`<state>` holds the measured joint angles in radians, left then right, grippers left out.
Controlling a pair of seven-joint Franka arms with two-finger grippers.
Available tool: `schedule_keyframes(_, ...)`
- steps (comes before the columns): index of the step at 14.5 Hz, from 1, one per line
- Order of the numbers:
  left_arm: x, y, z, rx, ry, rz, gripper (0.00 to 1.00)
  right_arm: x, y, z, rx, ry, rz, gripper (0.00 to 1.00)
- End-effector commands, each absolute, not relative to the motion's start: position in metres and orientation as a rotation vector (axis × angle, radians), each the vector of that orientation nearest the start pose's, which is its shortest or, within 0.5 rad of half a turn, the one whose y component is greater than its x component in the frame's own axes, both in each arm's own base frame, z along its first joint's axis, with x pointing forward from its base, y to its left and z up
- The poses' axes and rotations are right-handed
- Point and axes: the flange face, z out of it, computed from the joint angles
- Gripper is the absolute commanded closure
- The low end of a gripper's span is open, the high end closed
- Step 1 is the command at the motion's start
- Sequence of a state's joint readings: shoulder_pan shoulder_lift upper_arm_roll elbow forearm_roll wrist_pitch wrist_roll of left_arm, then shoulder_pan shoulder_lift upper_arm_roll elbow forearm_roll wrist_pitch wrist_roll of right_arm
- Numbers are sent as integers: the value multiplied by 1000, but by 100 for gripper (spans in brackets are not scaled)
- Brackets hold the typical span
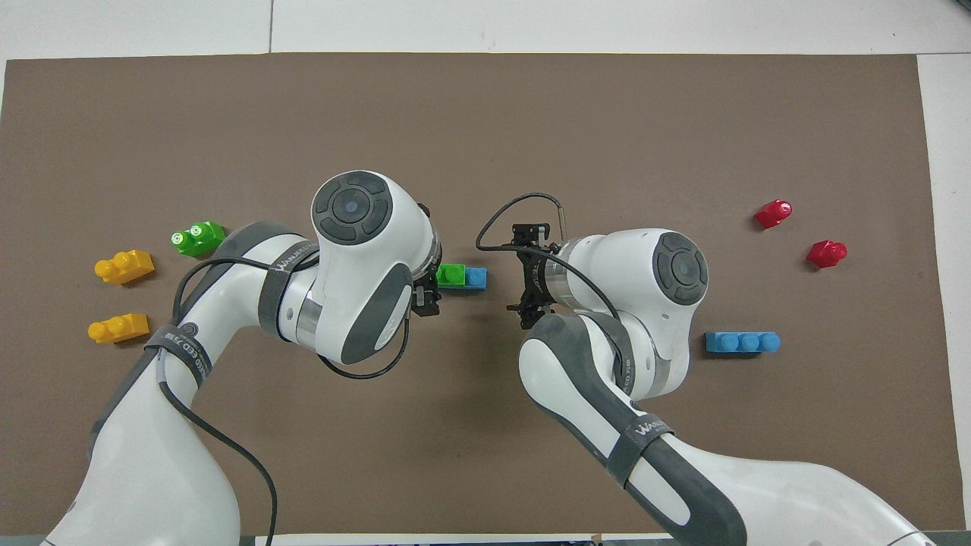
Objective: Remove green block with left arm and hold with right
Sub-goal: 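Close the left gripper on the green block and the right gripper on the blue bar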
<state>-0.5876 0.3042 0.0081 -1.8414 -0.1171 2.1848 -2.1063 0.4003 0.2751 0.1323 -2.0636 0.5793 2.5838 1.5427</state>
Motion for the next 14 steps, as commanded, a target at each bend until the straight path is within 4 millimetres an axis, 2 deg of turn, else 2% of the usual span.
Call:
schedule_keyframes(1, 522, -355, 359, 2142, 2205, -98, 0, 534, 313, 319, -1959, 1847, 308, 3)
schedule_keyframes(6, 523, -356, 354, 2113, 2216, -93, 0, 536, 316, 310, -1955, 1856, 305, 3)
schedule_keyframes(8, 522, -359, 355, 2117, 2210, -93, 0, 528, 330, 301, -1982, 1843, 316, 3)
schedule_keyframes(14, 513, -366, 348, 2135, 2197, -93, 0, 520, 342, 292, -1979, 1868, 338, 3)
